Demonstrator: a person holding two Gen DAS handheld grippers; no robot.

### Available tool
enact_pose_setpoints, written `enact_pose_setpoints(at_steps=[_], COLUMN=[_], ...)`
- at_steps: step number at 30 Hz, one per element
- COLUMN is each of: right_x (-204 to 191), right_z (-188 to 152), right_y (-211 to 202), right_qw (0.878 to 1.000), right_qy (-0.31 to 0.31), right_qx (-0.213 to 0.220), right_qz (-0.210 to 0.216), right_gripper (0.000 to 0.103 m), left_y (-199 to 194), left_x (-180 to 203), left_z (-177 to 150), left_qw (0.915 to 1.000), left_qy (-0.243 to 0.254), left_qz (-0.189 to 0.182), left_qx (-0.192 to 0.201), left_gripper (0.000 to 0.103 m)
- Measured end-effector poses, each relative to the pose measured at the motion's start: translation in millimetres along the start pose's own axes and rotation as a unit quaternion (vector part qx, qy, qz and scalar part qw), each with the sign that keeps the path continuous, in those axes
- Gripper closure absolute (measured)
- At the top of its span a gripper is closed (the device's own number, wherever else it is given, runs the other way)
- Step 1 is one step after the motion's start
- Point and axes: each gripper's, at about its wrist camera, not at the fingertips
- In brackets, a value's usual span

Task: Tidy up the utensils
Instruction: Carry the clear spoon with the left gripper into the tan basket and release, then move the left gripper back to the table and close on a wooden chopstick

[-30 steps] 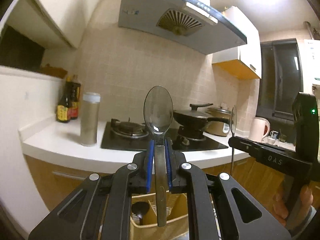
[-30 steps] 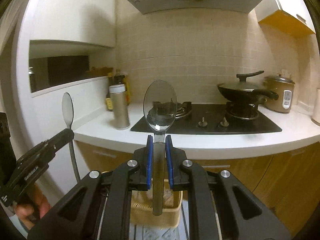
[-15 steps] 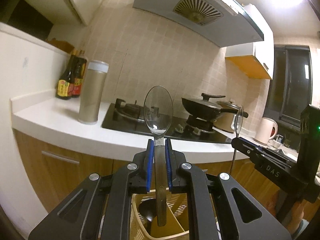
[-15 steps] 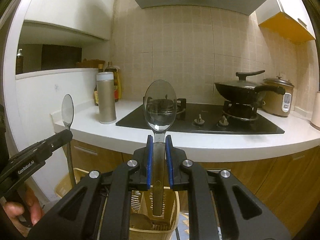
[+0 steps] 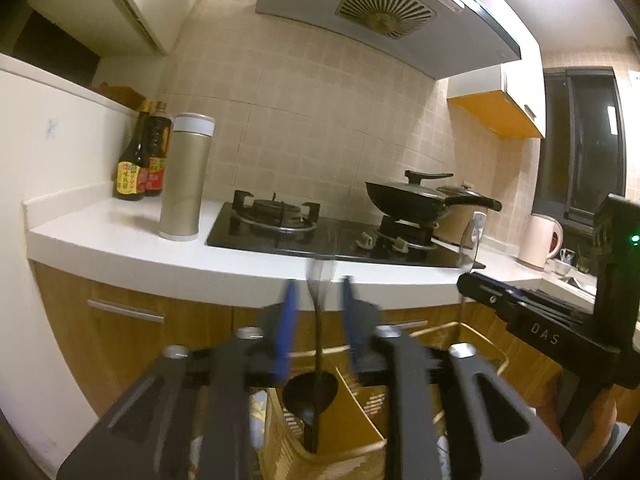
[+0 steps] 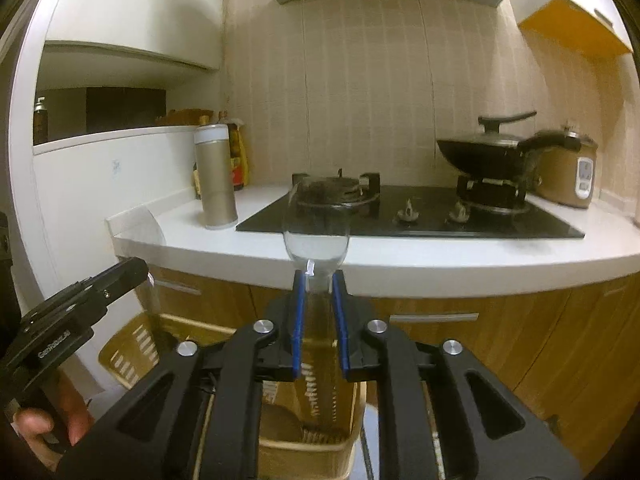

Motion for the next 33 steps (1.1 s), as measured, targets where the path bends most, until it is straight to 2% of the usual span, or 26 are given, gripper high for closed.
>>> enact_pose_setpoints(at_steps=[1,2,9,16,19,22,27,30,33], right_x=[1.6,3.5,10.4,9.6,5.9,6.6,4.1,2.7,-0.4], right_z=[-1.0,-1.5,-5.4,-6.1,-6.8,-11.9,-32.7,-51.5,-70.8], right_y=[-1.4,-3.5,-29.8,-61.5,-74.5,-85.3,-101.4,-102.7,-104.8], right_qw=[1.0,1.0,1.0,0.999,0.998,0.995,0.984,0.971,0.959], right_qy=[0.003,0.007,0.026,0.034,0.032,0.044,0.041,0.042,0.041], right_qx=[-0.002,-0.002,-0.01,-0.031,-0.048,-0.09,-0.173,-0.237,-0.281], right_qz=[0.002,0.003,0.006,0.002,-0.013,-0.022,-0.026,-0.016,-0.004], right_gripper=[0.075,0.069,0.068,0.068,0.068,0.068,0.068,0.068,0.068], left_y=[-1.7,-3.6,-27.5,-59.2,-69.4,-81.7,-98.7,-103.9,-104.8], left_x=[-0.5,-1.2,-3.6,10.0,13.4,16.6,24.1,27.2,29.6], left_z=[0.1,0.2,1.1,4.6,6.8,4.9,-14.7,-33.1,-54.7], left_qw=[1.0,1.0,0.9996,0.9993,0.9987,0.9966,0.988,0.9774,0.9621], left_qy=[-0.002,-0.003,-0.017,0.003,0.003,-0.001,-0.001,-0.007,-0.016], left_qz=[0.001,0.0,-0.019,-0.023,-0.026,-0.034,-0.031,-0.02,-0.021], left_qx=[0.002,0.0,-0.015,-0.03,-0.043,-0.075,-0.152,-0.21,-0.271], left_gripper=[0.068,0.068,0.068,0.068,0.068,0.062,0.062,0.061,0.06])
Point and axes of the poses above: each gripper's, at about its wrist camera, not at the fingertips, and y roughly the way its jaws point, x to its right, z to its top, and after that the axes turned 2 degrees about -x, right-handed
